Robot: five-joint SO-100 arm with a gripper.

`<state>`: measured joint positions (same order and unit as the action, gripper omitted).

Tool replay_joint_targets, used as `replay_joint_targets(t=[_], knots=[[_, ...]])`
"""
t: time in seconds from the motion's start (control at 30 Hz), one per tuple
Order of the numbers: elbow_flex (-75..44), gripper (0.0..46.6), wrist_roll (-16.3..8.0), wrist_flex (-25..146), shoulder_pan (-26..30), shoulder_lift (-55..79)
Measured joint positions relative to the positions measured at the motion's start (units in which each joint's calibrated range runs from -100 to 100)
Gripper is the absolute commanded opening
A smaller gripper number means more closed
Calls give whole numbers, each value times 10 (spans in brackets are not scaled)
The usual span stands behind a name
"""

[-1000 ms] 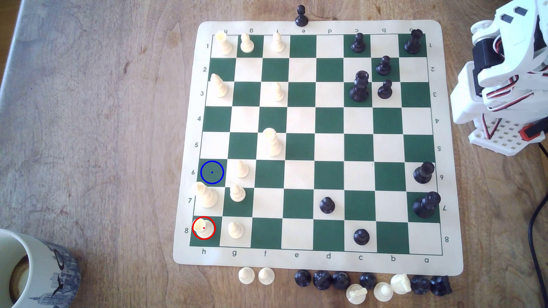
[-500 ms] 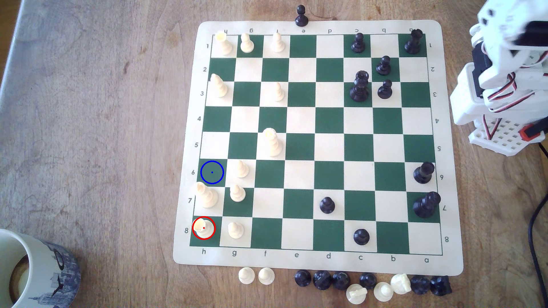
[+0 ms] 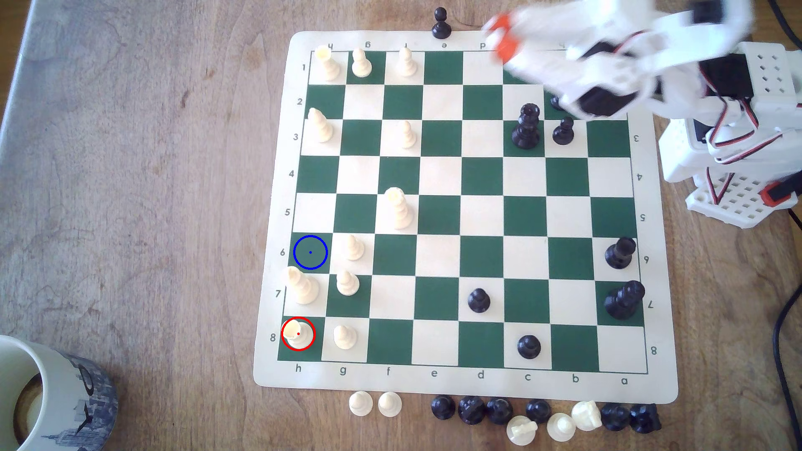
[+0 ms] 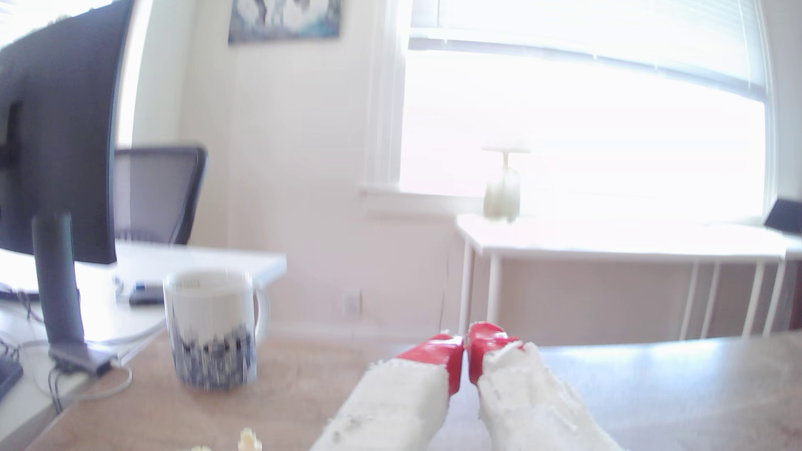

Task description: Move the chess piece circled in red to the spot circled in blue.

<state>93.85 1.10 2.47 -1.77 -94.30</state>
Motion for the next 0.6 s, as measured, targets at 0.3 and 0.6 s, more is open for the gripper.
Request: replay_joint_targets(t=[0.3, 0.6], knots=[[-228, 2, -22, 231, 43, 204], [-479, 19, -70, 366, 104, 468]])
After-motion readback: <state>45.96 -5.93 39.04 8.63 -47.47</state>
